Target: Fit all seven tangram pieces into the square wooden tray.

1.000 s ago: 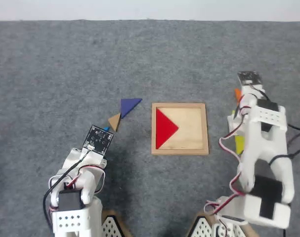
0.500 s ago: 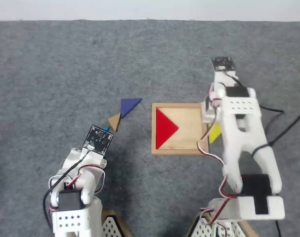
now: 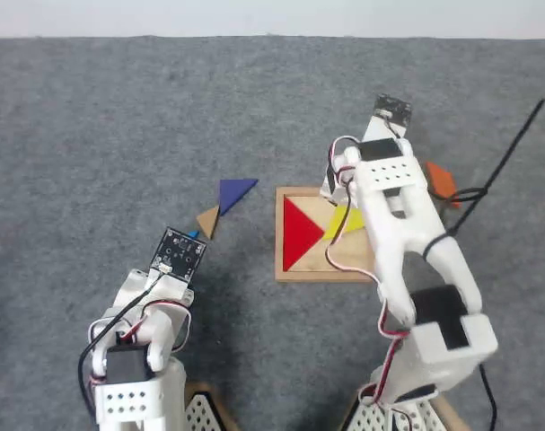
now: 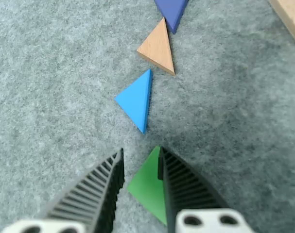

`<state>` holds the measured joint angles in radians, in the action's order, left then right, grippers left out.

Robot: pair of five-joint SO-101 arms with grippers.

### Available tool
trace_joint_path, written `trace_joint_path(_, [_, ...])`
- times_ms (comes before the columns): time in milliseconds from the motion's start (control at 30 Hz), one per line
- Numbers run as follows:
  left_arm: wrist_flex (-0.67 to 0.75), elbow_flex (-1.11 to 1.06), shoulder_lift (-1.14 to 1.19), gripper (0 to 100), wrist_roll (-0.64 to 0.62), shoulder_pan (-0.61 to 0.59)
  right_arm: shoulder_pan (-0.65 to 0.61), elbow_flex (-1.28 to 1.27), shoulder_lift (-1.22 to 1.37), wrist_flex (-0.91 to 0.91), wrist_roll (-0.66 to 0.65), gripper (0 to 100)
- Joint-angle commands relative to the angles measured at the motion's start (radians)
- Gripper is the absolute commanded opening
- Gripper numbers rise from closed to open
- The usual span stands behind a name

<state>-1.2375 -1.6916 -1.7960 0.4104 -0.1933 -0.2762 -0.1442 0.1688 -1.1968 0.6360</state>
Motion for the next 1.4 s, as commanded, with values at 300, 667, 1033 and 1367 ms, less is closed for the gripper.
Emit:
trace_joint_path(300, [-0.005,0.007,-0.020,11,0.006,-0.003,-0.120,0.155,0.056,-0.005,0.350,23.4])
trace_joint_path(667, [-0.005,0.007,-0.020,11,0.006,-0.003,-0.119,0.181,0.065,0.097,0.391,23.5])
trace_joint_path(1033, [-0.005,0.007,-0.020,11,0.006,-0.003,-0.111,0.178,0.067,0.131,0.486,23.5])
trace_joint_path(1367, [-0.005,0.007,-0.020,11,0.006,-0.003,-0.077,0.181,0.099,0.154,0.480,29.4])
